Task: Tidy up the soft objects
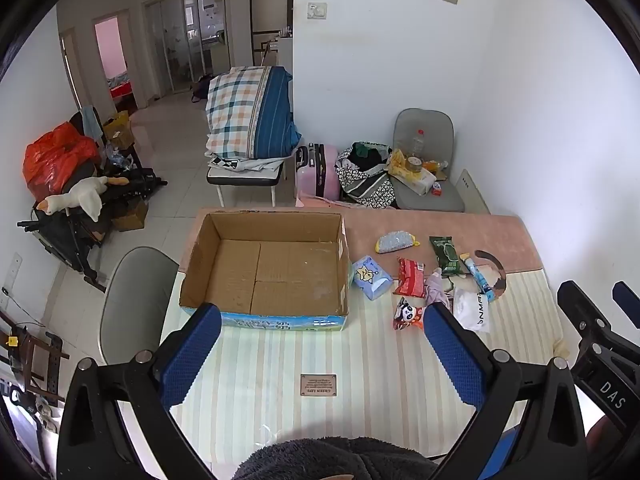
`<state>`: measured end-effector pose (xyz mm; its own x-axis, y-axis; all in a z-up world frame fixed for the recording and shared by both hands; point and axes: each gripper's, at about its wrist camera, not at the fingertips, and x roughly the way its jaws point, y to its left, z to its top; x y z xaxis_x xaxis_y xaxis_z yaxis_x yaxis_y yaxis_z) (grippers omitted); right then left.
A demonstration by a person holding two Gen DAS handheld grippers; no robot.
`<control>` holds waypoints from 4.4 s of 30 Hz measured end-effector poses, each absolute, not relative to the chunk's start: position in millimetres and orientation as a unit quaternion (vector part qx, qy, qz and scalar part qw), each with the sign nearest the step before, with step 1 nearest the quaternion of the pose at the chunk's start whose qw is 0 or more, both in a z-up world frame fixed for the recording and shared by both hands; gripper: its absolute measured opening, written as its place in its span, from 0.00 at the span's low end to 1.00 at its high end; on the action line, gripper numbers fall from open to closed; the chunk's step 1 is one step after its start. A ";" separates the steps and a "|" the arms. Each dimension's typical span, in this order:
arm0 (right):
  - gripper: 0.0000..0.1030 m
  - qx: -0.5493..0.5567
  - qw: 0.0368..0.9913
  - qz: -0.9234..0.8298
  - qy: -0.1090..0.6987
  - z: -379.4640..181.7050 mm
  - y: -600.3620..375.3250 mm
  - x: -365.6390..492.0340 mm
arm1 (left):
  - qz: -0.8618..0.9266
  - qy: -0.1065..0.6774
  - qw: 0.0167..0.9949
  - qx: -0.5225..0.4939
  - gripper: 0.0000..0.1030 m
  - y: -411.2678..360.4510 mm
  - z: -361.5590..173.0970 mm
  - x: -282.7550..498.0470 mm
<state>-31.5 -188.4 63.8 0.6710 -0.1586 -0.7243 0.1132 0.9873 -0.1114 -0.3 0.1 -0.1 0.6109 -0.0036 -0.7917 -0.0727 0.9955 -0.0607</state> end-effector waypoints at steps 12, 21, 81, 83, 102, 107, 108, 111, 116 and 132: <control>1.00 -0.038 0.912 -0.077 0.402 65.0 -187.9 -30.8 | 0.022 0.446 0.894 -0.041 1.00 -1.4 -0.6 -1.0; 1.00 -0.044 0.910 -0.079 0.405 61.5 -188.0 -28.6 | 0.021 0.448 0.893 -0.038 1.00 1.5 -1.0 -2.5; 1.00 -0.039 0.909 -0.080 0.407 60.9 -188.4 -36.3 | 0.023 0.448 0.893 -0.032 1.00 7.7 -3.3 -8.0; 1.00 -0.039 0.909 -0.080 0.407 60.7 -188.5 -36.2 | 0.023 0.447 0.894 -0.032 1.00 6.5 -3.4 -7.8; 1.00 -0.022 0.899 -0.120 0.420 31.4 -229.0 -9.3 | 0.013 0.475 0.880 -0.015 1.00 -13.0 -28.9 33.9; 1.00 0.010 0.873 -0.124 0.471 -12.5 -271.7 30.1 | -0.001 0.512 0.859 0.014 1.00 -40.1 -67.8 83.1; 1.00 0.020 0.866 -0.130 0.482 -25.6 -285.6 40.0 | -0.007 0.526 0.851 0.014 1.00 -46.9 -78.9 95.8; 1.00 0.030 0.844 -0.156 0.512 -61.5 -320.3 68.1 | -0.020 0.568 0.823 0.012 1.00 -67.3 -117.8 139.4; 1.00 0.040 0.800 -0.130 0.585 -137.5 -365.5 125.4 | -0.043 0.646 0.762 0.018 1.00 -105.5 -196.0 204.4; 1.00 0.099 0.642 -0.086 0.755 -350.2 -423.4 213.7 | -0.055 0.739 0.670 0.046 1.00 -178.2 -342.0 304.3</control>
<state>213.7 -423.4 -350.2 -0.1556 0.0391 -0.9870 0.2598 0.9656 -0.0027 304.3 -178.2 -342.0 -0.0988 -0.0063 -0.9951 0.1420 0.9897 -0.0204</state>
